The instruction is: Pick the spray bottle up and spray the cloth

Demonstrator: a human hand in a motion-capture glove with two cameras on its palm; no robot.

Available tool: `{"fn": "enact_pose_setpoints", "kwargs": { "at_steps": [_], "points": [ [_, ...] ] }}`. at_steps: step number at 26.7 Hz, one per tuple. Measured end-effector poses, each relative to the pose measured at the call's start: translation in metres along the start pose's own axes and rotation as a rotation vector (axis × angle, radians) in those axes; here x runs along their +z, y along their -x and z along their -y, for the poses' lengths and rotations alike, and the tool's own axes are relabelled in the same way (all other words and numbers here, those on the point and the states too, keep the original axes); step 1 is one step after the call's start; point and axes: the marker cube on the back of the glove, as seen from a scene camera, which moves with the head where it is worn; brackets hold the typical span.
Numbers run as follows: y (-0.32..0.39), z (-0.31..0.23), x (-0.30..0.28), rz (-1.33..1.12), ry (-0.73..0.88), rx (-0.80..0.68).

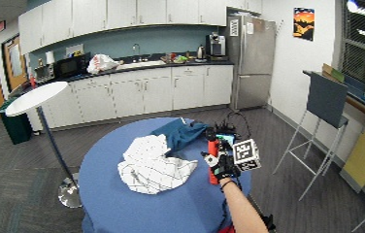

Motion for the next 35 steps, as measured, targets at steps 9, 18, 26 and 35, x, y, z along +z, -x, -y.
{"fn": "enact_pose_setpoints", "kwargs": {
  "at_steps": [9, 18, 26, 35],
  "points": [
    [0.064, 0.017, -0.014, -0.067, 0.328, -0.103],
    [0.176, 0.056, 0.008, -0.16, 0.583, -0.104],
    [0.174, 0.042, 0.04, -0.234, 0.735, -0.038],
    [0.174, 0.039, 0.05, -0.251, 0.776, -0.053]
  ]
}}
